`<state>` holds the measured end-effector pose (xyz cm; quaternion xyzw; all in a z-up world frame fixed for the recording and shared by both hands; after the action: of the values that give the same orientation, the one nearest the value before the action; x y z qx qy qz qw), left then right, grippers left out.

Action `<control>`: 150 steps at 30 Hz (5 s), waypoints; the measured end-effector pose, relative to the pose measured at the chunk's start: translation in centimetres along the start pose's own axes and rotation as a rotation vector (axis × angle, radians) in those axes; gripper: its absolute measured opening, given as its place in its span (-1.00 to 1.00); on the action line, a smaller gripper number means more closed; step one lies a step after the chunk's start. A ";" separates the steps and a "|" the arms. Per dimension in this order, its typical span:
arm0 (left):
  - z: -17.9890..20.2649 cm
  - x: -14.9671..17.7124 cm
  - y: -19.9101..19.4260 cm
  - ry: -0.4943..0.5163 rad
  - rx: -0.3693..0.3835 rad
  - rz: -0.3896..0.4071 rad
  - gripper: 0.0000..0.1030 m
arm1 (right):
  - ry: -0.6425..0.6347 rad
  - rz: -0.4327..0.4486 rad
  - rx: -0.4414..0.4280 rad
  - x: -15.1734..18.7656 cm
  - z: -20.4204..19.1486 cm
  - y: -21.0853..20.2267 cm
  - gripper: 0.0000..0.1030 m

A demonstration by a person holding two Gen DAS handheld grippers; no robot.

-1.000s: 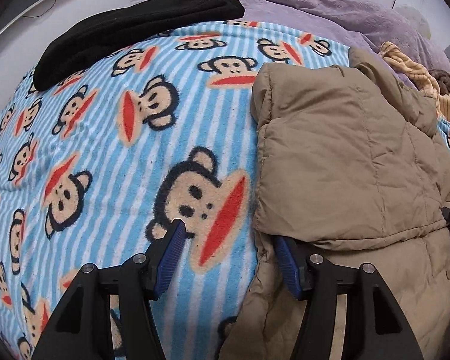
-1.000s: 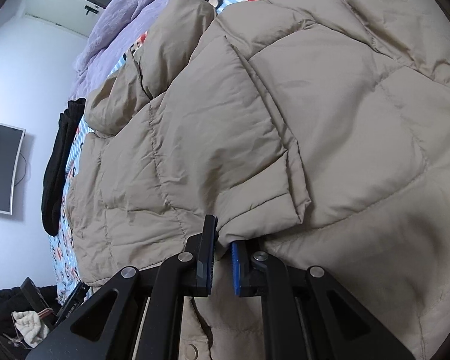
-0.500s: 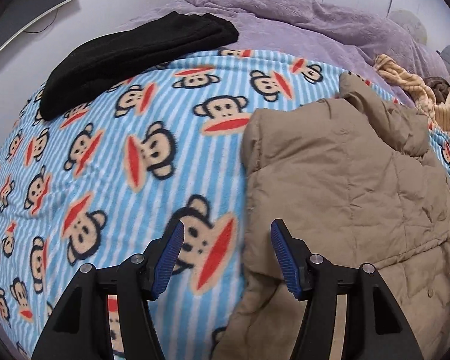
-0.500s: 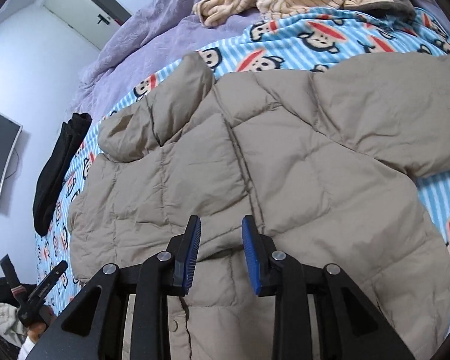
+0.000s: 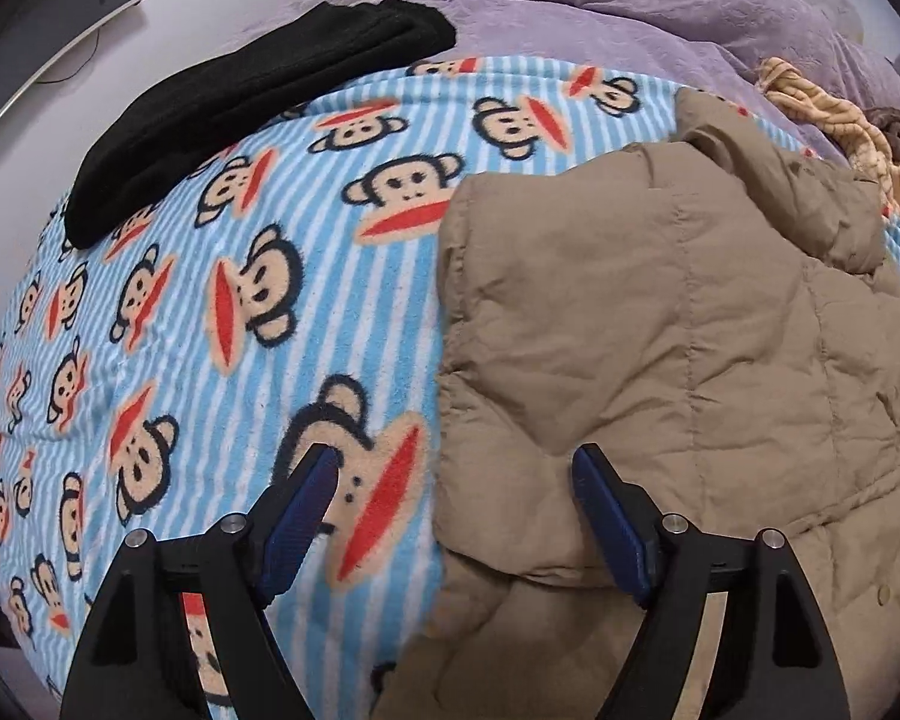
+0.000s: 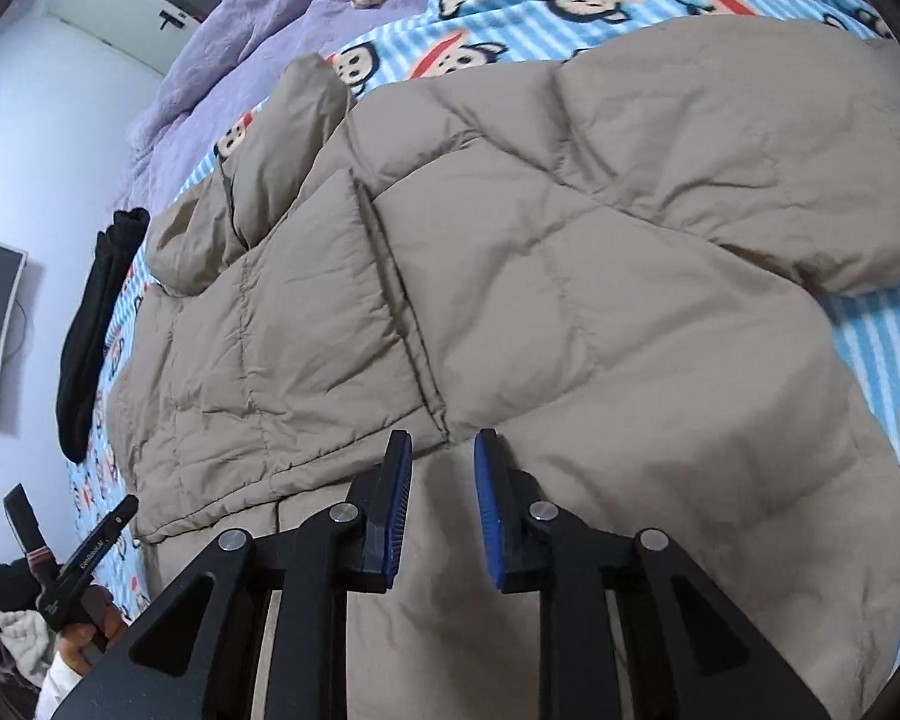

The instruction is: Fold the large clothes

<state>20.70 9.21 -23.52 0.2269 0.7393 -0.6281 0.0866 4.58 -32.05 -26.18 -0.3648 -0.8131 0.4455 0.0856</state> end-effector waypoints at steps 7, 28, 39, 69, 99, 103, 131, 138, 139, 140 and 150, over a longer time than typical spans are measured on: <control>10.0 0.9 -4.7 0.163 0.107 0.012 0.58 | 0.133 0.074 -0.032 -0.4 5.6 -5.7 0.05; 31.2 3.9 -11.3 0.317 0.223 0.007 1.00 | 0.513 0.391 -0.062 -8.6 26.4 -18.1 0.58; 32.3 2.9 -11.2 0.286 0.261 -0.005 1.00 | 0.627 0.465 -0.217 -14.0 29.2 -18.5 0.58; 15.6 -0.7 -6.2 0.018 0.121 0.064 1.00 | -0.573 -0.065 -0.062 -3.8 -9.1 2.0 -0.84; 10.4 -3.2 -2.9 -0.175 0.428 -0.009 0.70 | -0.357 0.077 -0.197 -7.6 -11.7 -0.8 -0.79; 9.3 -3.5 -3.0 -0.236 0.519 -0.026 0.70 | -0.551 -0.028 -0.174 -2.9 -16.2 2.3 -0.79; 18.7 -4.0 -0.6 -0.094 0.679 -0.198 -0.67 | 0.284 0.044 -0.213 -3.8 9.0 -6.3 0.22; 16.8 -3.1 -3.6 -0.046 0.586 -0.070 -0.75 | 0.247 0.069 -0.203 -6.3 8.9 -6.0 -0.82; 16.1 -2.7 -3.2 -0.045 0.565 -0.076 -0.75 | 0.216 0.062 -0.200 -6.5 8.3 -5.6 -0.82; 15.6 -2.1 -2.6 -0.047 0.548 -0.093 -0.75 | 0.186 0.049 -0.196 -6.5 7.6 -5.1 -0.82; 13.2 -1.0 -0.3 -0.085 0.430 -0.109 -0.49 | 0.150 -0.017 -0.118 -5.1 7.9 -2.5 -0.81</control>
<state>19.35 -3.81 -25.42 0.1731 0.5953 -0.7839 0.0335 3.28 -41.50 -27.88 -0.3947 -0.8323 0.3676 0.1281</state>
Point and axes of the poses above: each gripper's, at about its wrist camera, not at the fingertips, and y roughly the way its jaws point, z to its right, x to its underside, the point moved 6 cm from there along y, roughly the way its jaws point, and after that the axes turned 8 degrees about -x, right-handed, at the moved point
